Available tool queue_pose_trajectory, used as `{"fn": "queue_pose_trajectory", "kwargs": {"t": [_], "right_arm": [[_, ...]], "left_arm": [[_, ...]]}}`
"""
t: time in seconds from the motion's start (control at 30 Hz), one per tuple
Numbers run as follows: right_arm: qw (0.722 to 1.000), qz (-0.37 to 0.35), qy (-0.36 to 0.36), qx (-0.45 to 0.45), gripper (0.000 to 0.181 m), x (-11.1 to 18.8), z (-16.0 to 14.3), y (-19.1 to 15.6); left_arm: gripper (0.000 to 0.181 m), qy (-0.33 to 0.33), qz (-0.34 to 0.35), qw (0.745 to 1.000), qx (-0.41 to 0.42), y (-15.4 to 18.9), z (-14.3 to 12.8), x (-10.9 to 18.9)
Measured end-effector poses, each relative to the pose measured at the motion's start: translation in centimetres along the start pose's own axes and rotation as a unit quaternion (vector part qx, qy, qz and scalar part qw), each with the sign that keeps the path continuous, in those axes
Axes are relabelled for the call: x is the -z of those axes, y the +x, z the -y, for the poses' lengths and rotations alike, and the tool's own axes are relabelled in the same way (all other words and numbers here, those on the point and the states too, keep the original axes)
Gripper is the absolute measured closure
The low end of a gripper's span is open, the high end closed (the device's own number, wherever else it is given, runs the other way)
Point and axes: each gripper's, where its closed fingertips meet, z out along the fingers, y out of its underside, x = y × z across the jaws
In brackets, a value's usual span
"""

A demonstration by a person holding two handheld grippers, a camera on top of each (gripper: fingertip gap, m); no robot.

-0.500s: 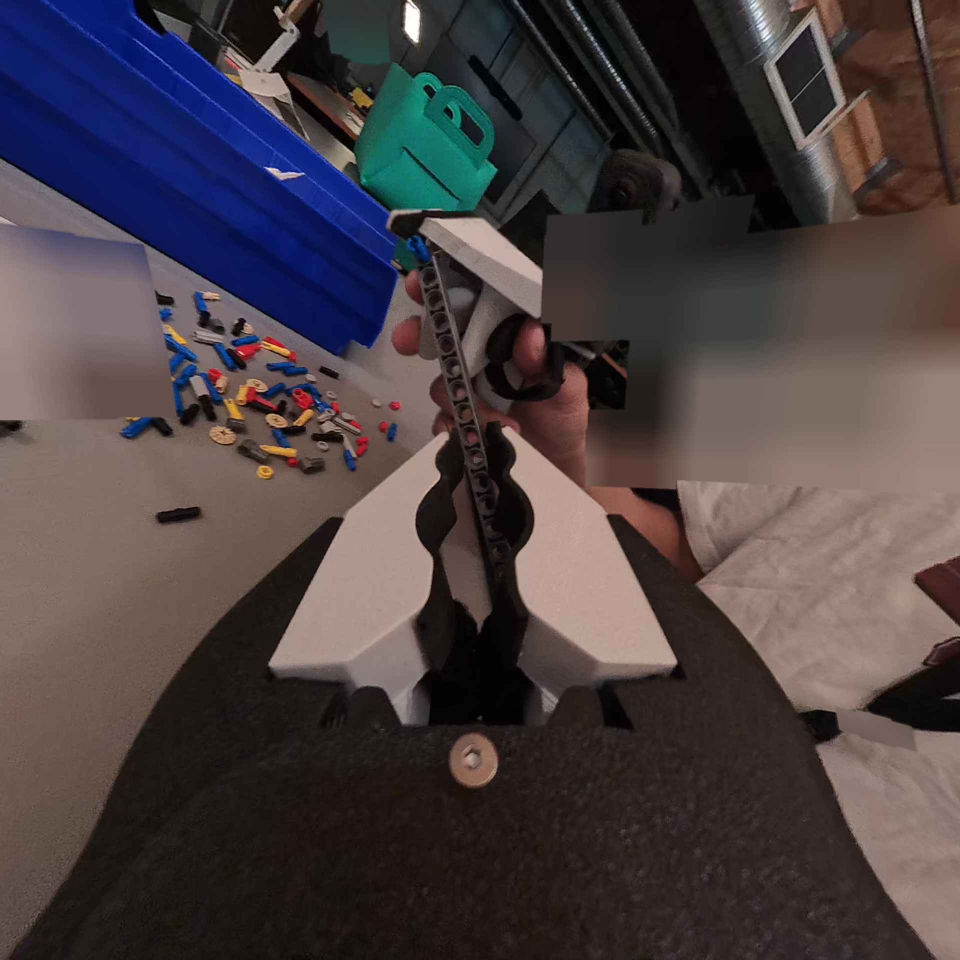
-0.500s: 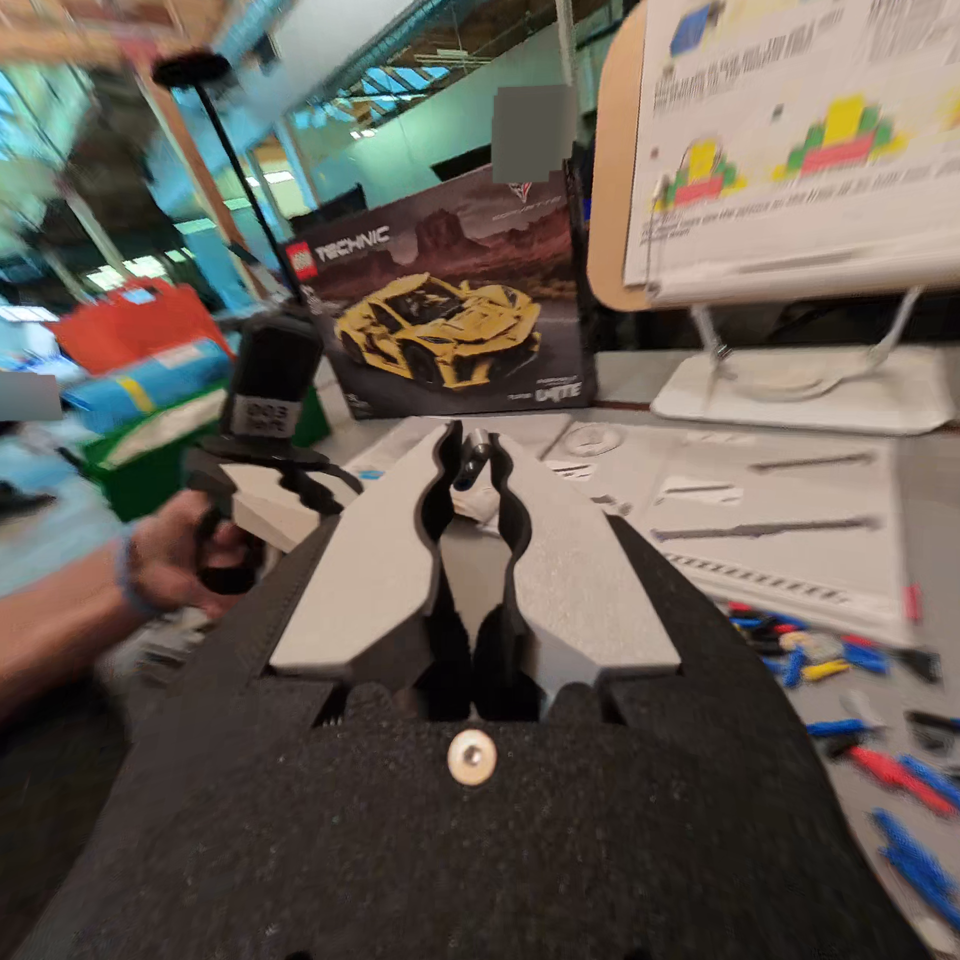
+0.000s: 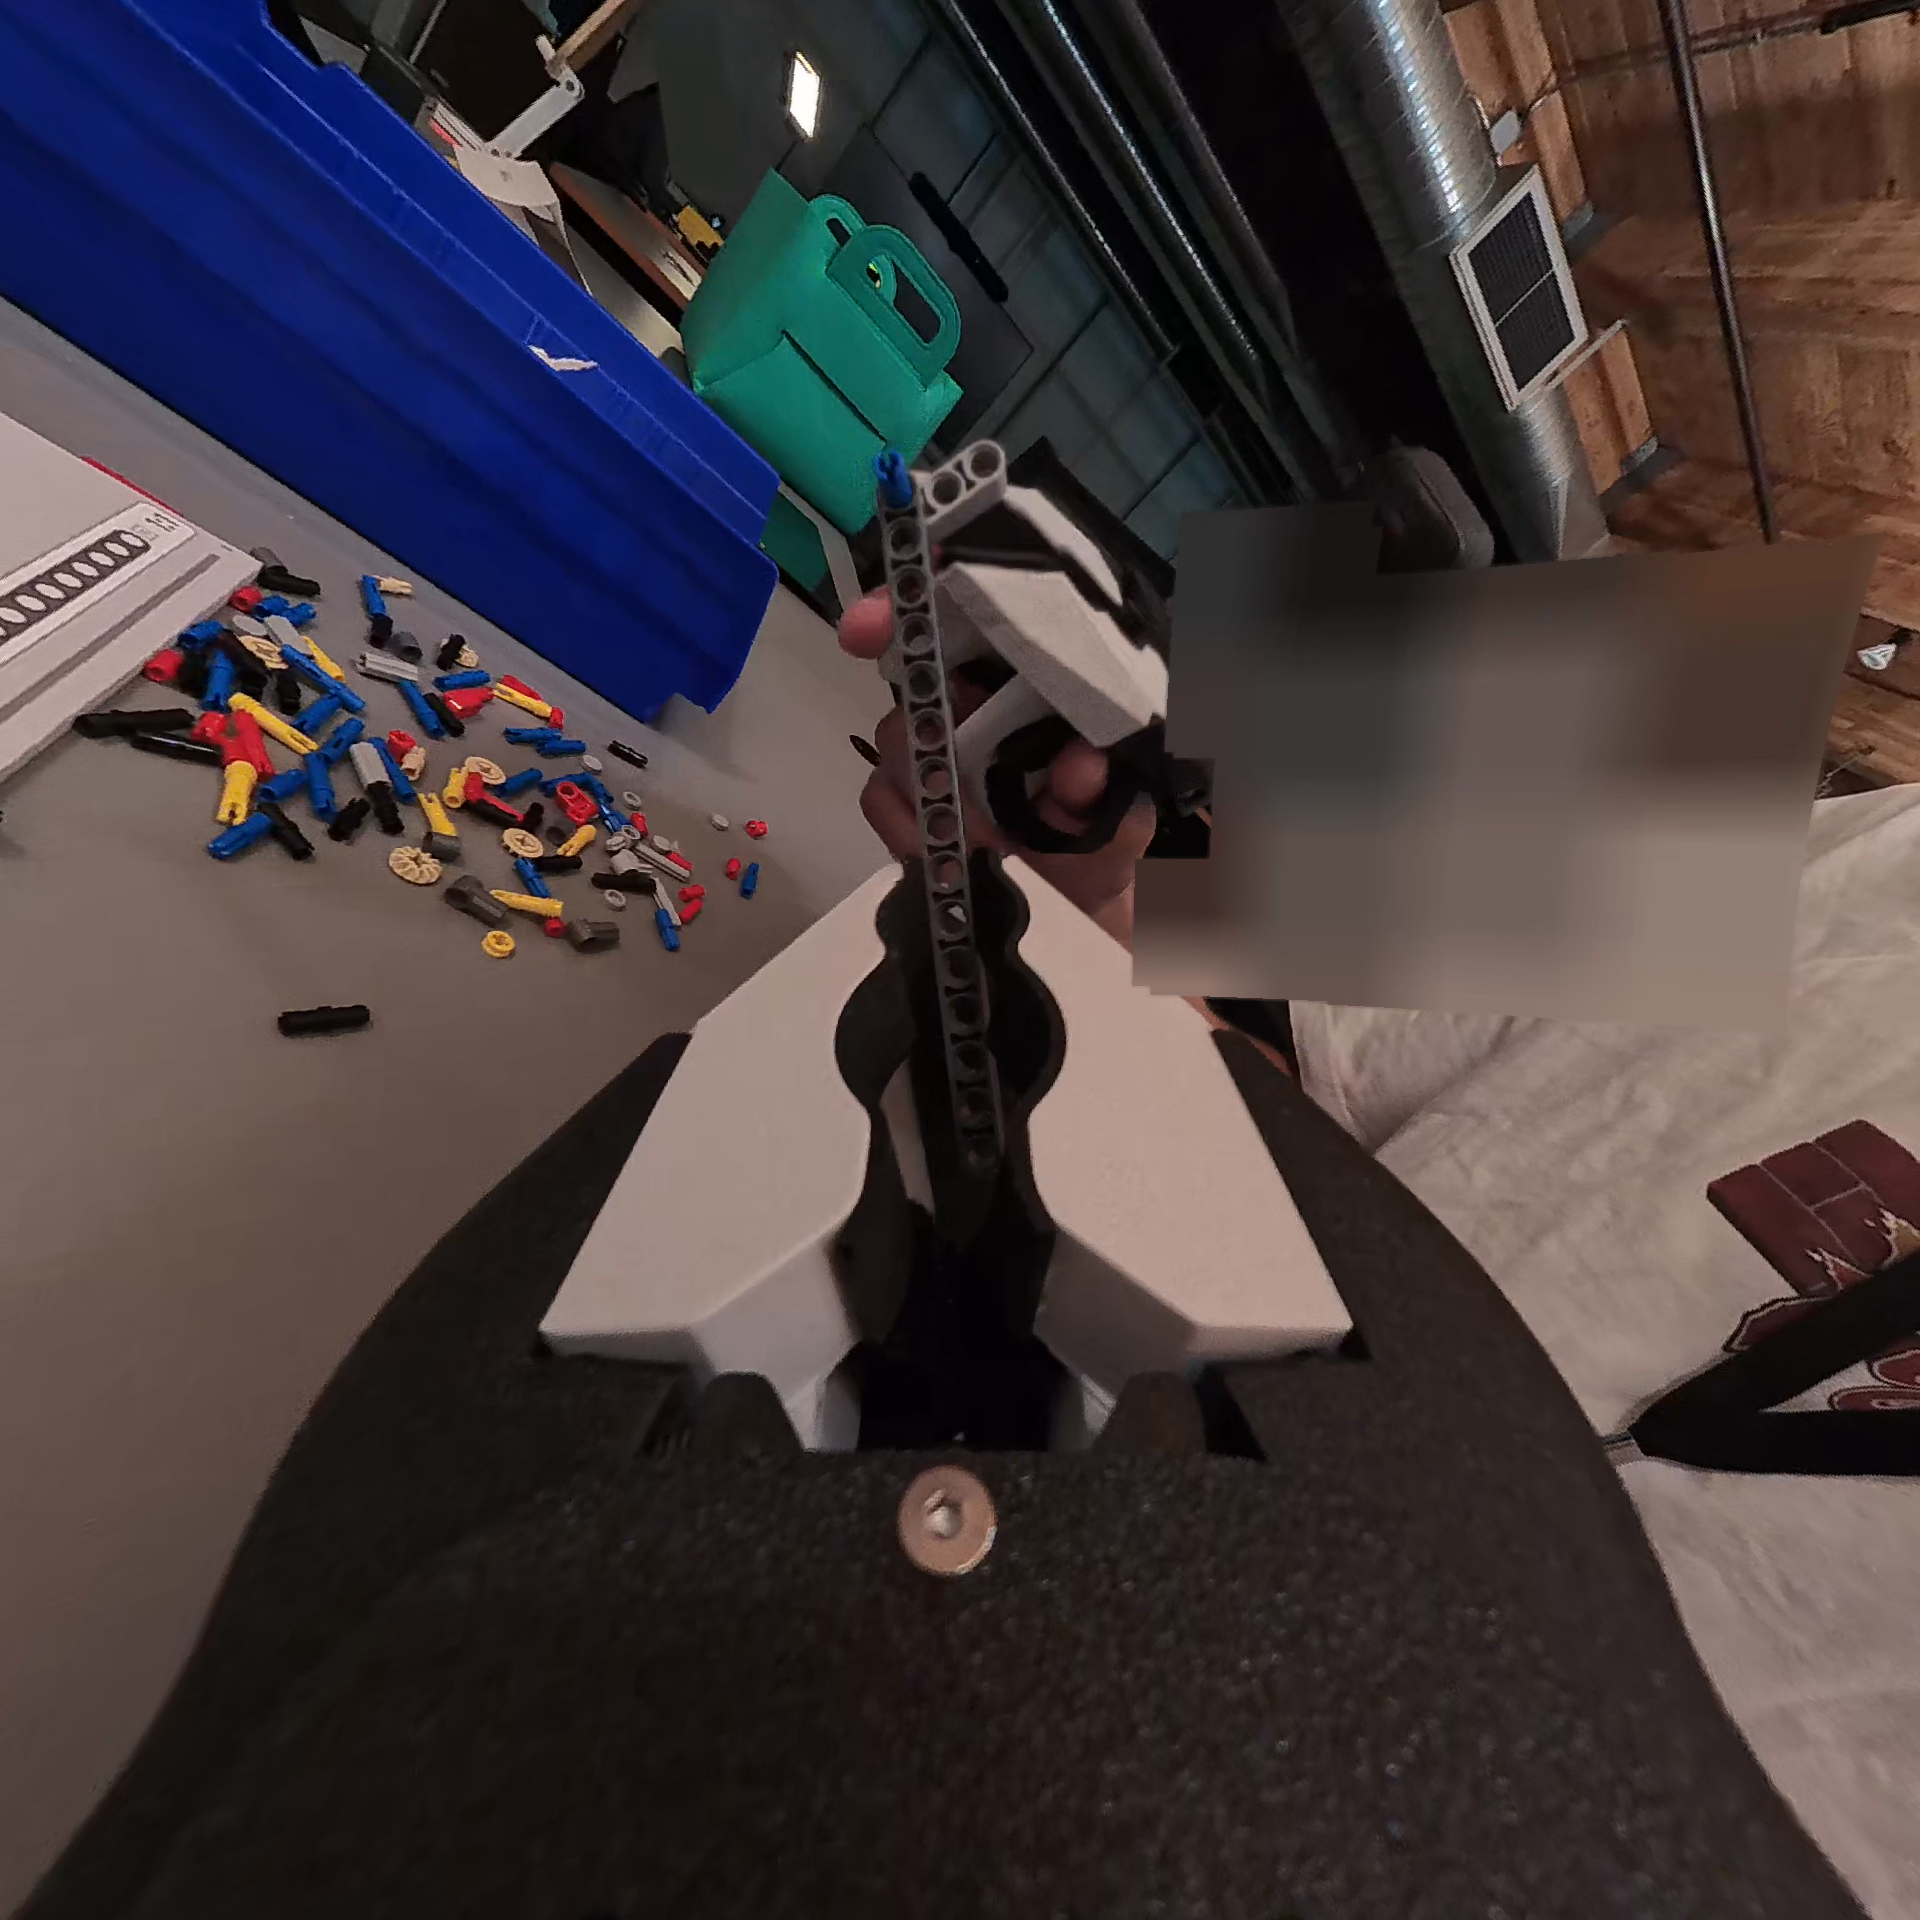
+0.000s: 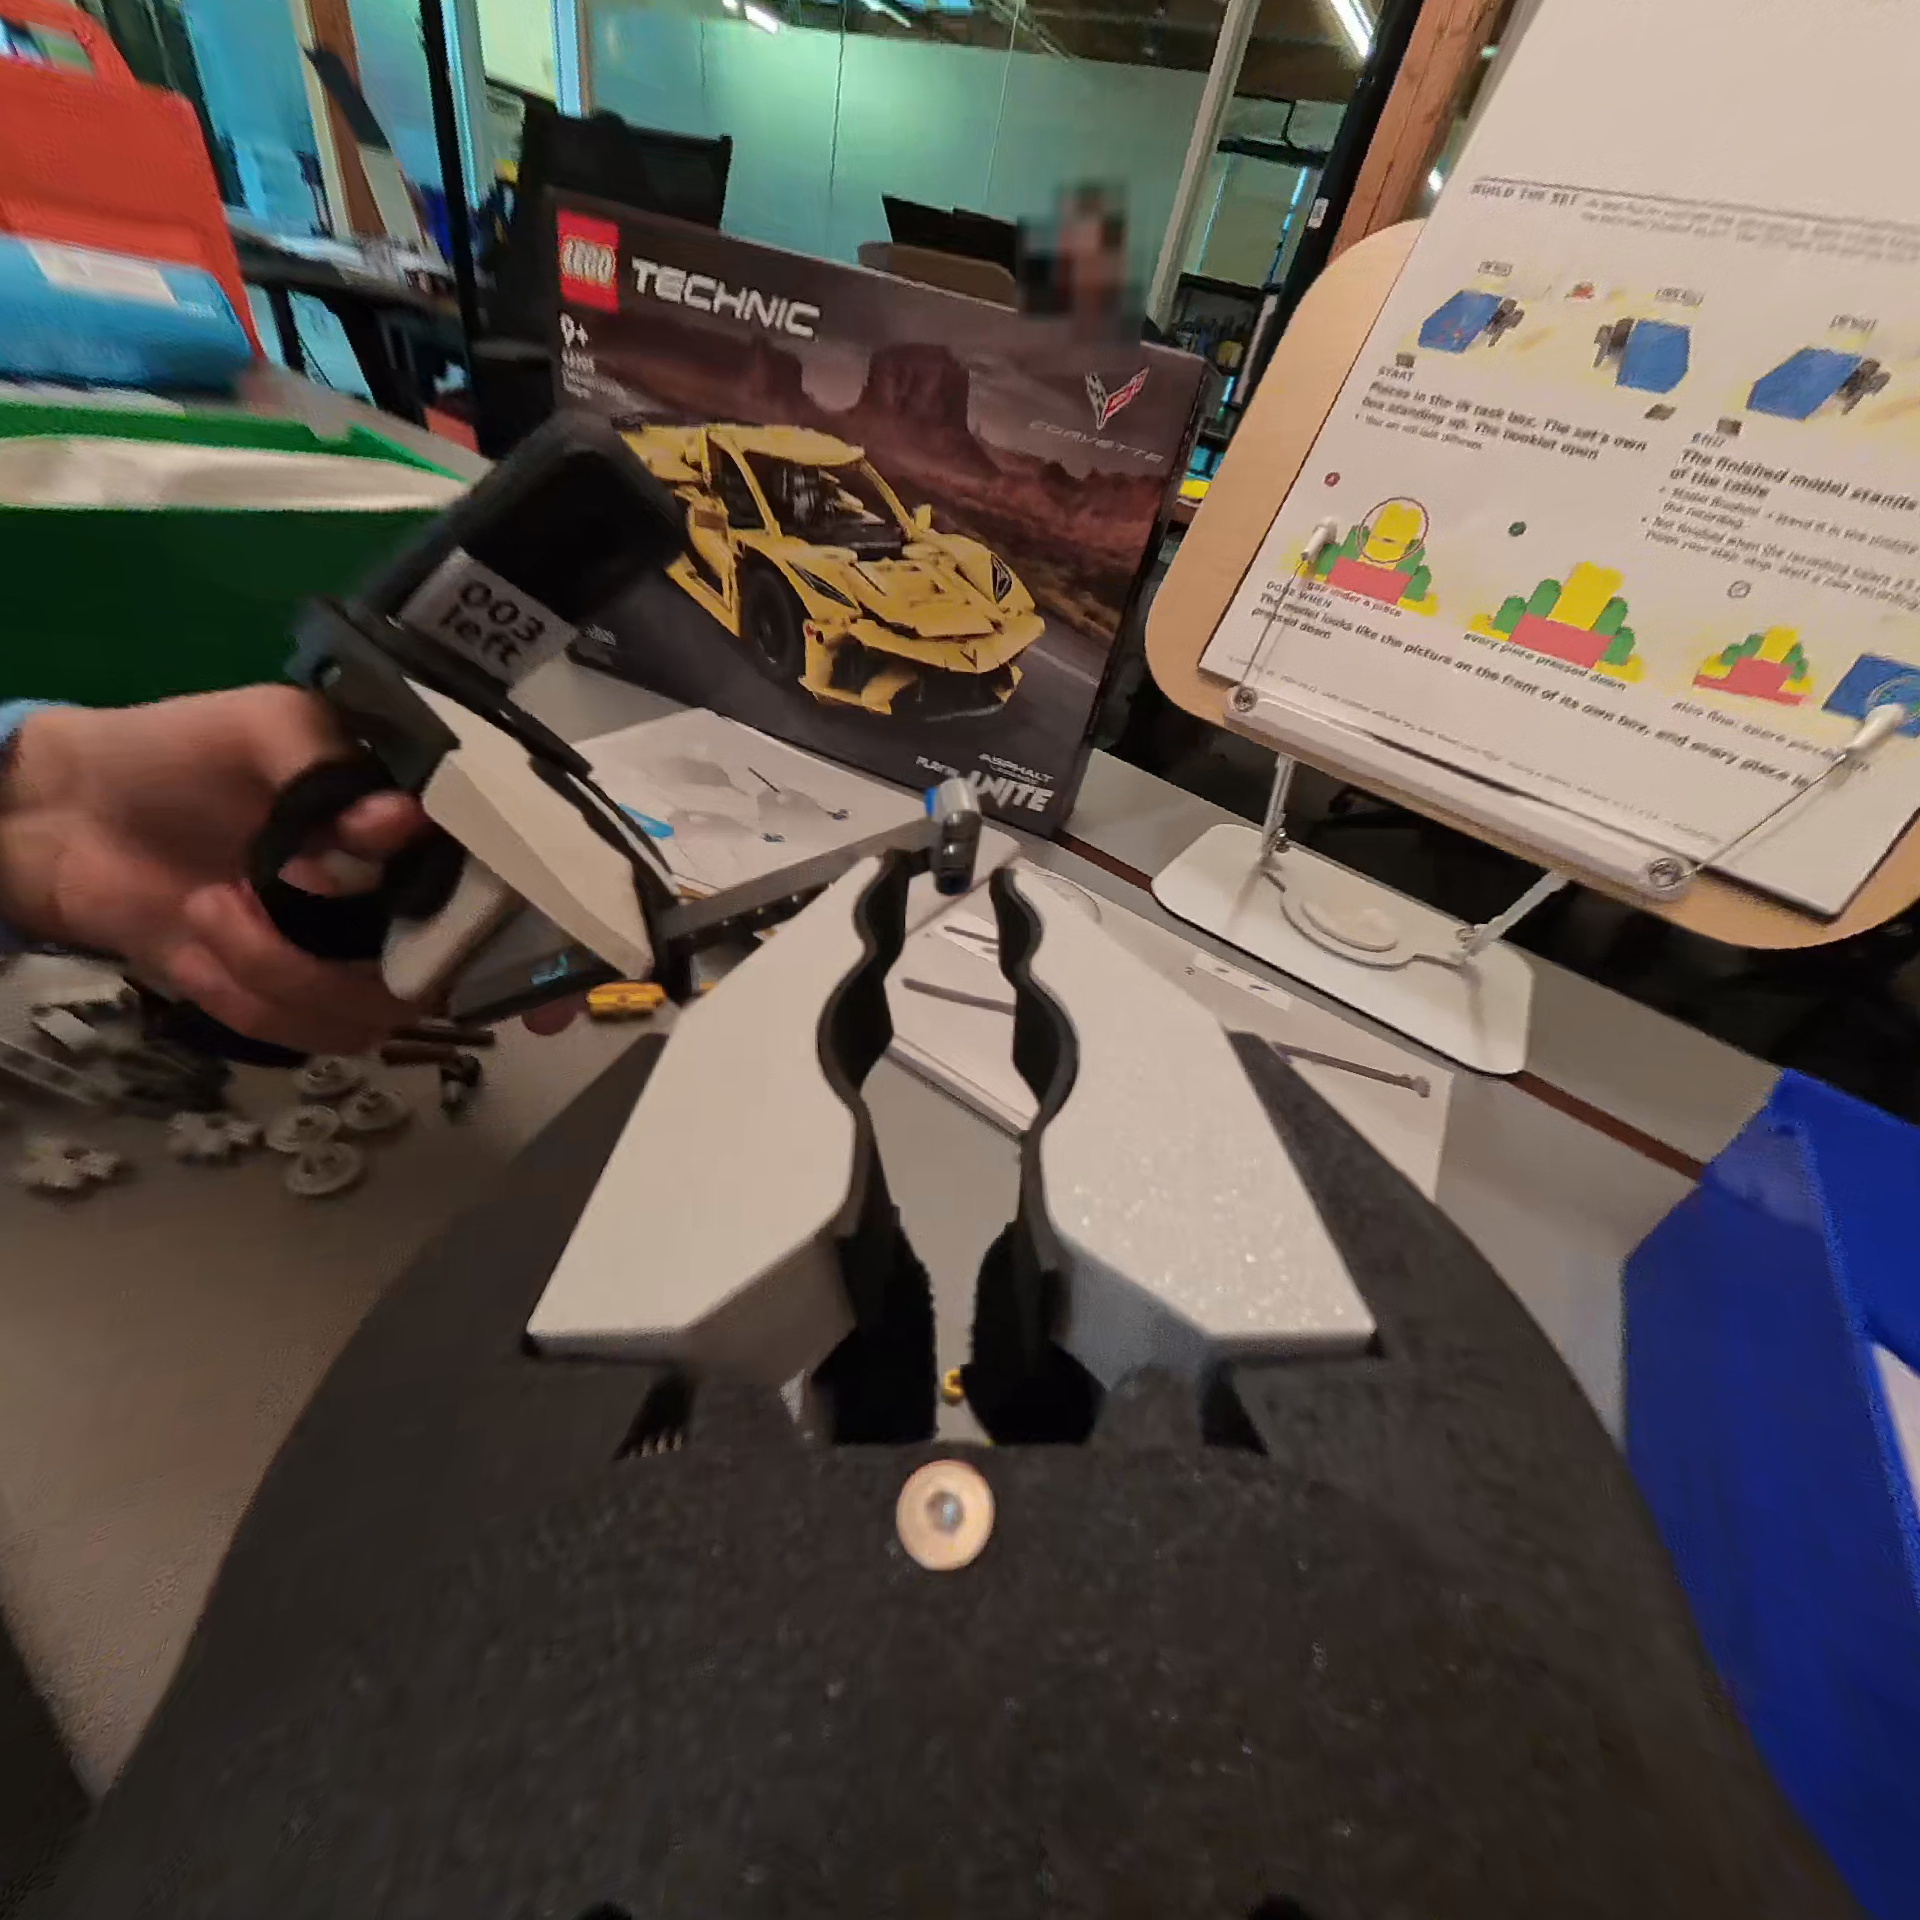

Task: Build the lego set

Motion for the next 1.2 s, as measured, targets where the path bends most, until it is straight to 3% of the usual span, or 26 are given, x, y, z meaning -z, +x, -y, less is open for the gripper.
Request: {"fn": "queue_pose_trajectory", "kwargs": {"t": [0.37,0.43,0.53,0.63,0.7,0.73,0.9,0.97,1.0,1.07,1.2], "right_arm": [[0.991,-0.052,-0.032,0.116,0.173,-0.5,-0.9,0.1],[0.995,-0.048,-0.040,0.080,0.174,-0.7,-1.2,0.3],[0.991,-0.084,-0.093,0.042,0.174,-1.3,-3.1,1.7],[0.981,-0.100,-0.155,-0.064,0.175,-1.7,-6.3,2.8],[0.971,-0.097,-0.185,-0.115,0.175,-1.8,-8.1,2.9],[0.968,-0.094,-0.197,-0.120,0.175,-1.8,-8.7,2.8],[0.968,-0.091,-0.220,-0.078,0.175,-1.6,-9.7,2.5],[0.965,-0.090,-0.223,-0.102,0.175,-1.5,-10.0,2.5],[0.964,-0.087,-0.215,-0.130,0.175,-1.6,-10.0,2.7],[0.959,-0.099,-0.216,-0.152,0.175,-1.3,-10.3,3.4],[0.951,-0.078,-0.185,-0.236,0.175,-1.2,-9.8,3.5]], "left_arm": [[0.175,-0.018,0.015,1.000,0.006,-0.6,-0.5,0.2],[0.175,-0.019,0.030,0.999,-0.006,-0.9,-0.5,0.3],[0.171,-0.018,0.130,0.988,-0.085,-3.2,0.2,0.8],[0.168,-0.074,0.250,0.945,-0.200,-6.0,-0.4,2.0],[0.169,-0.095,0.289,0.917,-0.257,-6.9,-0.5,2.1],[0.180,-0.099,0.297,0.908,-0.278,-6.9,-0.5,2.0],[0.180,-0.134,0.311,0.884,-0.321,-7.3,-1.4,1.5],[0.179,-0.135,0.302,0.886,-0.326,-7.2,-1.7,1.3],[0.173,-0.128,0.297,0.890,-0.322,-7.0,-1.5,1.3],[0.144,-0.122,0.277,0.904,-0.303,-6.5,-1.5,1.3],[0.142,-0.139,0.303,0.888,-0.317,-7.5,-1.5,2.3]]}}
